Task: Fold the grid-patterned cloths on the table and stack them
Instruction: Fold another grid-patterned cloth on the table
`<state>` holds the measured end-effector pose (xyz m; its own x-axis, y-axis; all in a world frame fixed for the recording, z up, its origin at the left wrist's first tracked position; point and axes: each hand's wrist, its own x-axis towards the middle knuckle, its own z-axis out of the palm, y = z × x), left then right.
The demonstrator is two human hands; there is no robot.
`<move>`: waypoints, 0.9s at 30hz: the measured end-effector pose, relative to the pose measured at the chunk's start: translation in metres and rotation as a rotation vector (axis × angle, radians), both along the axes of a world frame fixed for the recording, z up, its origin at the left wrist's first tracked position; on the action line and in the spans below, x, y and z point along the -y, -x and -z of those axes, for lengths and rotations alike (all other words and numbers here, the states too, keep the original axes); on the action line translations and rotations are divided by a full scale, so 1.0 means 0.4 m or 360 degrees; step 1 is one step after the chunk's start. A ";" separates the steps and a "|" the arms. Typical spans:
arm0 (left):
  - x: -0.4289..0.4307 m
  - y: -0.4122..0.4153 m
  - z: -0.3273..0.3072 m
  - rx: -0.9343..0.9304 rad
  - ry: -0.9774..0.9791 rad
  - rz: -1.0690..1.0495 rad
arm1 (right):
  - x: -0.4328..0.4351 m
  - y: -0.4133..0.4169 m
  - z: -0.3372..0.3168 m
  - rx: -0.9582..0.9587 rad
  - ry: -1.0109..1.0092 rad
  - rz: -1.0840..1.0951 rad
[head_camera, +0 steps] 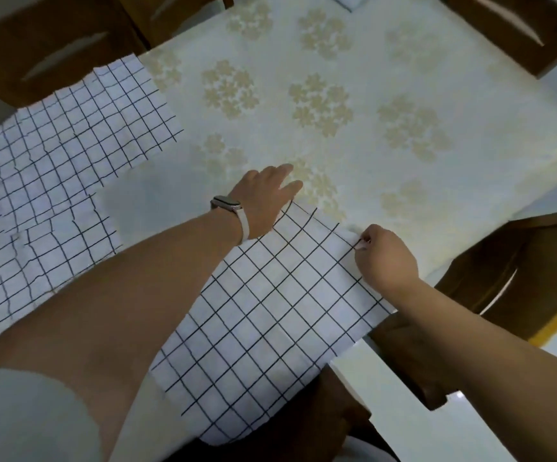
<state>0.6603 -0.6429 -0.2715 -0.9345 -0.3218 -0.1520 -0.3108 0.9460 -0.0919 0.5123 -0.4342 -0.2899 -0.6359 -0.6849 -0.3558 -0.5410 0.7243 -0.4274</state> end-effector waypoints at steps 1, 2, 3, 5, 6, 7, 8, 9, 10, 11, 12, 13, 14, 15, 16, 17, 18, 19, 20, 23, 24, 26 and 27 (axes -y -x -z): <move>-0.007 -0.006 0.013 -0.0050 -0.0008 -0.0012 | -0.002 0.003 0.005 -0.0018 -0.0024 -0.0005; -0.019 -0.012 0.023 -0.0048 -0.0022 0.0012 | -0.005 0.003 0.012 -0.0026 -0.0051 -0.0016; -0.033 -0.022 0.034 -0.0013 -0.0046 0.0069 | -0.007 0.001 0.019 -0.0028 -0.0075 -0.0028; -0.060 -0.053 0.050 0.0065 -0.0115 0.0191 | -0.013 -0.008 0.035 -0.0033 -0.0099 -0.0061; -0.071 -0.073 0.055 0.0096 -0.0138 0.0249 | -0.017 -0.014 0.041 -0.0061 -0.0099 -0.0088; -0.079 -0.096 0.059 0.0137 -0.0167 0.0314 | -0.022 -0.022 0.047 -0.0124 -0.0098 -0.0126; -0.085 -0.122 0.066 0.0185 -0.0205 0.0360 | -0.028 -0.030 0.054 -0.0225 -0.0096 -0.0172; -0.088 -0.148 0.074 0.0225 -0.0238 0.0383 | -0.035 -0.039 0.060 -0.0332 -0.0103 -0.0228; -0.088 -0.174 0.082 0.0250 -0.0254 0.0395 | -0.042 -0.049 0.065 -0.0432 -0.0100 -0.0287; -0.088 -0.199 0.086 0.0267 -0.0257 0.0397 | -0.047 -0.062 0.066 -0.0510 -0.0079 -0.0343; -0.088 -0.220 0.089 0.0268 -0.0269 0.0392 | -0.050 -0.076 0.066 -0.0556 -0.0051 -0.0397; -0.088 -0.241 0.091 0.0265 -0.0289 0.0384 | -0.051 -0.091 0.062 -0.0574 -0.0030 -0.0456; -0.088 -0.258 0.091 0.0257 -0.0309 0.0382 | -0.049 -0.109 0.054 -0.0559 -0.0033 -0.0525; -0.088 -0.273 0.093 0.0261 -0.0326 0.0383 | -0.045 -0.131 0.043 -0.0513 -0.0065 -0.0596; -0.088 -0.285 0.094 0.0261 -0.0339 0.0385 | -0.041 -0.154 0.029 -0.0423 -0.0113 -0.0671; -0.086 -0.295 0.094 0.0253 -0.0342 0.0388 | -0.037 -0.181 0.016 -0.0289 -0.0164 -0.0744; -0.083 -0.303 0.094 0.0244 -0.0337 0.0396 | -0.035 -0.210 0.008 -0.0153 -0.0191 -0.0806; -0.081 -0.310 0.094 0.0238 -0.0323 0.0404 | -0.035 -0.240 0.002 -0.0042 -0.0220 -0.0864; -0.078 -0.318 0.095 0.0236 -0.0311 0.0408 | -0.034 -0.270 -0.004 0.0040 -0.0250 -0.0915; -0.073 -0.337 0.099 0.0226 -0.0299 0.0406 | -0.029 -0.354 -0.006 0.0086 -0.0301 -0.0985; -0.075 -0.340 0.099 0.0221 -0.0287 0.0408 | -0.026 -0.375 -0.004 0.0061 -0.0316 -0.0983; -0.079 -0.342 0.099 0.0204 -0.0274 0.0448 | -0.023 -0.408 0.006 -0.0018 -0.0354 -0.0968; -0.080 -0.342 0.098 0.0196 -0.0259 0.0476 | -0.024 -0.420 0.011 -0.0043 -0.0375 -0.0950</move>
